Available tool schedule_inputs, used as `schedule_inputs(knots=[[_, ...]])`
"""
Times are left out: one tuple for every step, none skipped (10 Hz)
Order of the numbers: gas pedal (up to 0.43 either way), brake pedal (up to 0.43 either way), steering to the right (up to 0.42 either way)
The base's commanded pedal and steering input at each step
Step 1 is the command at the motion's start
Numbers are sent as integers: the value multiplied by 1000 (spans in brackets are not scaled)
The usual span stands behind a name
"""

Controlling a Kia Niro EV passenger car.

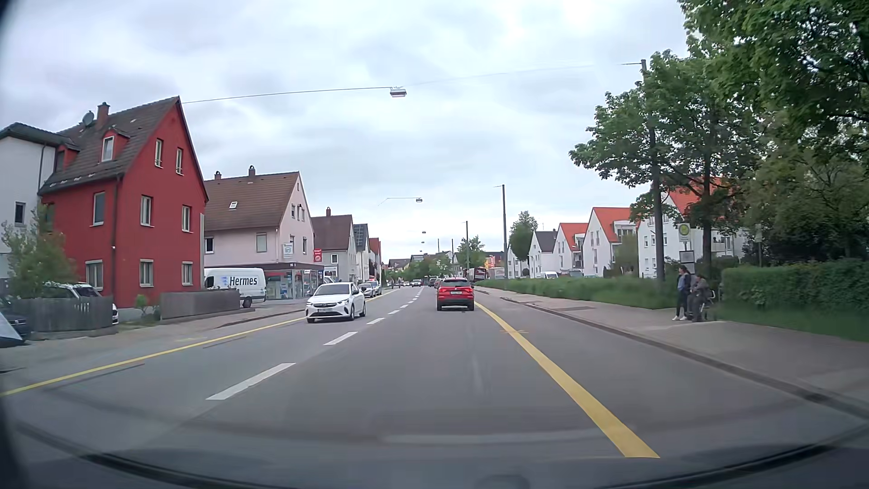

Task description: Follow the waypoints while adhering to traffic rules and regulations

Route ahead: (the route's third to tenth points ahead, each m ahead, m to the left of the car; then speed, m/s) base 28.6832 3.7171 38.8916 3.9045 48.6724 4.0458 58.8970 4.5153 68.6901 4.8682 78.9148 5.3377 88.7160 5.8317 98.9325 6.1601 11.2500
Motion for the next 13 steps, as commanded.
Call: schedule_inputs(knots=[[138,0,-9],[138,0,-9],[138,0,-9],[138,0,-9],[138,0,-9],[138,0,-8],[138,0,-7],[138,0,-6],[138,0,-2],[138,0,-2],[138,0,-2],[138,0,-2],[138,0,-3]])
